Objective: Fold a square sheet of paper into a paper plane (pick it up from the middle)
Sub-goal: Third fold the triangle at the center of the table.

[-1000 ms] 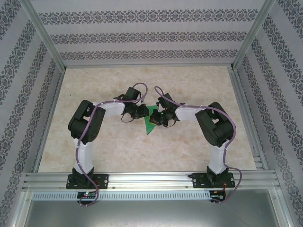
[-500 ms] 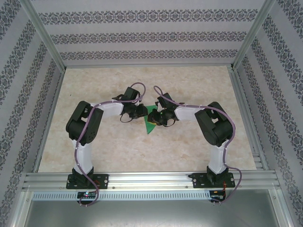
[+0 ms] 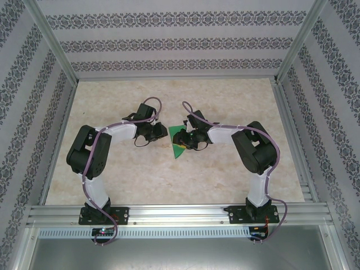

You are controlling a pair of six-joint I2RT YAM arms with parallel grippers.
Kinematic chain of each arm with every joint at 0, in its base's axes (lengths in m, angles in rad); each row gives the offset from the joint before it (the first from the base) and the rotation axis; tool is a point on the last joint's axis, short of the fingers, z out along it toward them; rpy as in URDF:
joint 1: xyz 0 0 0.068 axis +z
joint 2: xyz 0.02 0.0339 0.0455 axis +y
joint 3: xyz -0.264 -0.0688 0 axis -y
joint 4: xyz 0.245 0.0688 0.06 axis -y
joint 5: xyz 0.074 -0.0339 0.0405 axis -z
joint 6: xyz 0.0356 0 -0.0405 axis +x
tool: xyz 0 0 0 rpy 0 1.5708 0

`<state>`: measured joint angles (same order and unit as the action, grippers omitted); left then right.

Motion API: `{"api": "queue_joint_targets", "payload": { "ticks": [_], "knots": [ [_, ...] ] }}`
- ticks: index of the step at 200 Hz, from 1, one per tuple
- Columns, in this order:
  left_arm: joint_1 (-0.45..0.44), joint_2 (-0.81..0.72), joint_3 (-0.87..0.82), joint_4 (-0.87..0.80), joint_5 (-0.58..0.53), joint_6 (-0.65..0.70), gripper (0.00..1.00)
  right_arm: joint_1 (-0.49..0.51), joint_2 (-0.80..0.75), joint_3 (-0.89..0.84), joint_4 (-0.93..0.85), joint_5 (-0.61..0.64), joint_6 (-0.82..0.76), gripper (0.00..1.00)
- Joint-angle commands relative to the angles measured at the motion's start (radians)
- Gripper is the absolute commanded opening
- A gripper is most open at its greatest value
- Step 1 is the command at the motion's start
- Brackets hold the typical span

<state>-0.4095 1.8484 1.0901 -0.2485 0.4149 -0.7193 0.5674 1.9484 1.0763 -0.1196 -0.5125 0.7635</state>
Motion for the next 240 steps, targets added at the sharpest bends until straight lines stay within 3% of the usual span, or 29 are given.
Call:
{"api": "queue_joint_targets", "payload": {
  "ticks": [1, 44, 65, 125, 209, 240],
  "knots": [
    [-0.022, -0.023, -0.011, 0.027, 0.041, 0.021, 0.19, -0.010, 0.019, -0.039, -0.008, 0.047, -0.018, 0.36],
    [-0.064, -0.007, -0.014, 0.038, 0.073, 0.024, 0.15, -0.017, 0.033, -0.036, -0.037, 0.052, -0.026, 0.12],
    [-0.084, 0.005, -0.013, 0.046, 0.087, 0.021, 0.11, -0.018, 0.041, -0.036, -0.045, 0.052, -0.029, 0.05],
    [-0.115, 0.068, 0.010, 0.034, 0.099, 0.024, 0.04, -0.022, 0.041, -0.035, -0.049, 0.051, -0.033, 0.02],
    [-0.122, 0.104, 0.015, 0.007, 0.023, 0.007, 0.03, -0.026, 0.037, -0.041, -0.026, 0.030, -0.036, 0.01],
    [-0.125, 0.103, 0.010, -0.014, 0.006, 0.011, 0.03, -0.037, -0.031, -0.067, 0.043, -0.020, -0.049, 0.02]
  ]
}}
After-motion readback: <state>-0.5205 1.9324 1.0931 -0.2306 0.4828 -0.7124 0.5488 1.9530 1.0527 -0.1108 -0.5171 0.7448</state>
